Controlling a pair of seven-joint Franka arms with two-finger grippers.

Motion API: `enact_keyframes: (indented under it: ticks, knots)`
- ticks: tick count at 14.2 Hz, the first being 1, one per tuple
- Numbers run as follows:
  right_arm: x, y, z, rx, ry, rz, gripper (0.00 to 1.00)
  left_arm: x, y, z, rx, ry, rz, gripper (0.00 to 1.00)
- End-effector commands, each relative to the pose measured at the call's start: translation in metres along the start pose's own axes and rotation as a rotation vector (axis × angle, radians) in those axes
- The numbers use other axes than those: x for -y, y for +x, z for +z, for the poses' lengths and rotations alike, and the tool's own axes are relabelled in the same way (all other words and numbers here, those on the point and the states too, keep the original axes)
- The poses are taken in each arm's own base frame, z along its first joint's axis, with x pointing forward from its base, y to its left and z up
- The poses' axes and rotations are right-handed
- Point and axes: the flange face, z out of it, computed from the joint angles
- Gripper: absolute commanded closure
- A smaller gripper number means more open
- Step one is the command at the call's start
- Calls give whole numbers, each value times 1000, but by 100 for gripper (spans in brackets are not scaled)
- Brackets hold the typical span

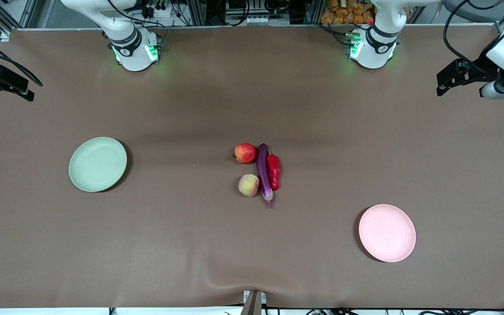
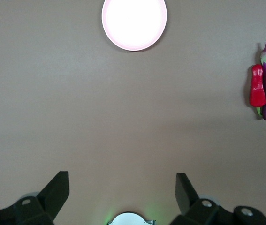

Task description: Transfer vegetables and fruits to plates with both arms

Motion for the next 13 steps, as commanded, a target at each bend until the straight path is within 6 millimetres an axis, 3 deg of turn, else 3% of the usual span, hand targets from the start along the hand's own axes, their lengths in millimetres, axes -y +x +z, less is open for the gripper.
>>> enact_keyframes:
  ticks: [1,8,13]
  knots:
    - [-3,-2,-3,6,19,-9,0,1,10,3,4,-6,-6,0]
    - [-8,-5,-4,8,33,0,0,-8,22,11,-22,-63,3,0]
    - [-6,-4,-2,11,33,-3,0,-14,51,63,22,-91,-41,0]
